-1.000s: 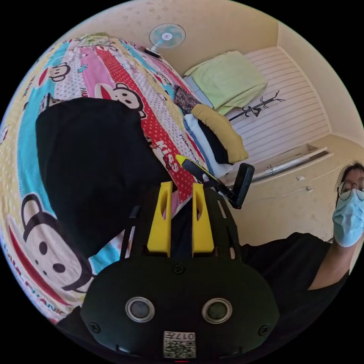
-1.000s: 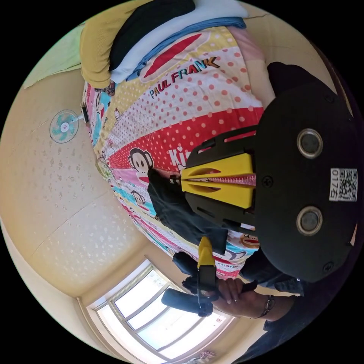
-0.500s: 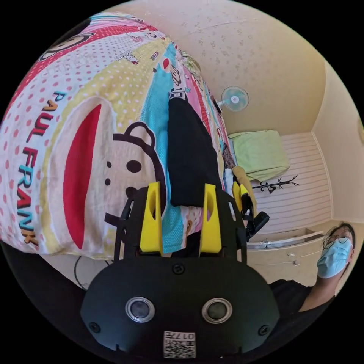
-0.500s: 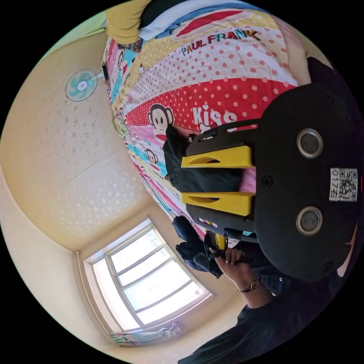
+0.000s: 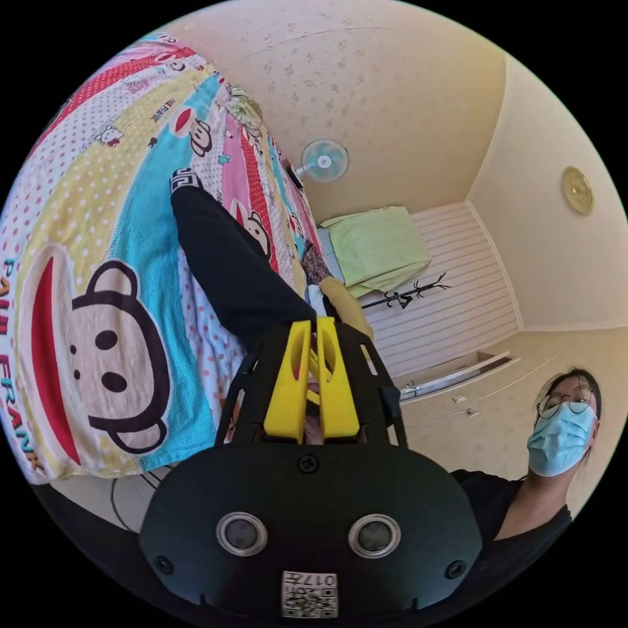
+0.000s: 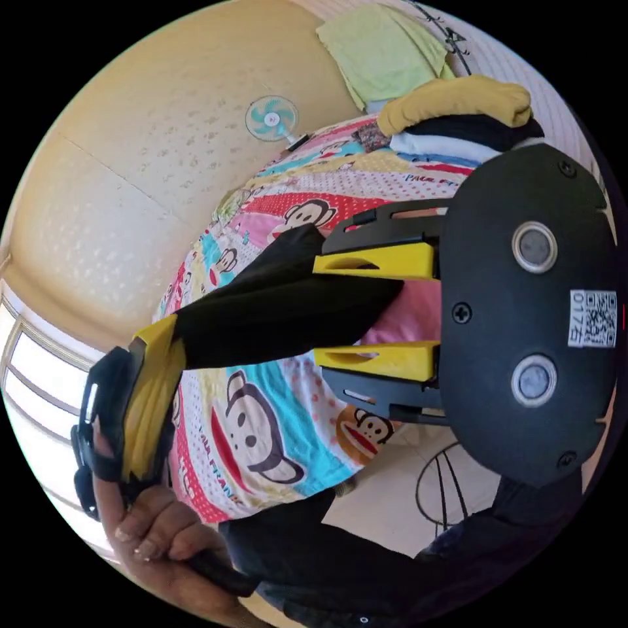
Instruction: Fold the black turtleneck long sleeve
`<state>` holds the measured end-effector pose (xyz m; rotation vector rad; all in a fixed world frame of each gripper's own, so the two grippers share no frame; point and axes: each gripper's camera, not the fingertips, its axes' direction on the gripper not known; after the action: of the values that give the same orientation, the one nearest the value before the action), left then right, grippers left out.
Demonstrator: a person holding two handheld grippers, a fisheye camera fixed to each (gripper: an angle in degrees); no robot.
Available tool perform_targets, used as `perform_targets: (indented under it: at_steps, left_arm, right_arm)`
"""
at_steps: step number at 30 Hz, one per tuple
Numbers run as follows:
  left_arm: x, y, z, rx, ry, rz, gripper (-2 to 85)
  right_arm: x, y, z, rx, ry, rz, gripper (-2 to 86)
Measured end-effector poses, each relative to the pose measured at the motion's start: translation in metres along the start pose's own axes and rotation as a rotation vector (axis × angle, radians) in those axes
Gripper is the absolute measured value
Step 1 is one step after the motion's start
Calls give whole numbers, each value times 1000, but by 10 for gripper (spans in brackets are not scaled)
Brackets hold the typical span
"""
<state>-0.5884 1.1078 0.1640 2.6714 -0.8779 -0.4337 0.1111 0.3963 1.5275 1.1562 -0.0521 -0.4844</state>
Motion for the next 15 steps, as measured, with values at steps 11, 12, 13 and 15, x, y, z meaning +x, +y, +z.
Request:
perform_targets:
  at_steps: [11, 12, 13, 15]
  left_arm:
    - [116, 71, -87, 214, 157, 282, -9]
    - [129, 81, -103, 255, 146, 325, -9]
    - [133, 85, -110, 271, 139, 335, -9]
    - [132, 95, -138, 336, 103, 329, -9]
  right_arm:
    - [6, -65, -149, 295, 319, -99, 49]
    - [11, -80, -165, 359, 275, -121, 49]
    - [13, -88, -169, 381, 252, -133, 49]
    - [17, -128, -161, 410, 143, -194, 49]
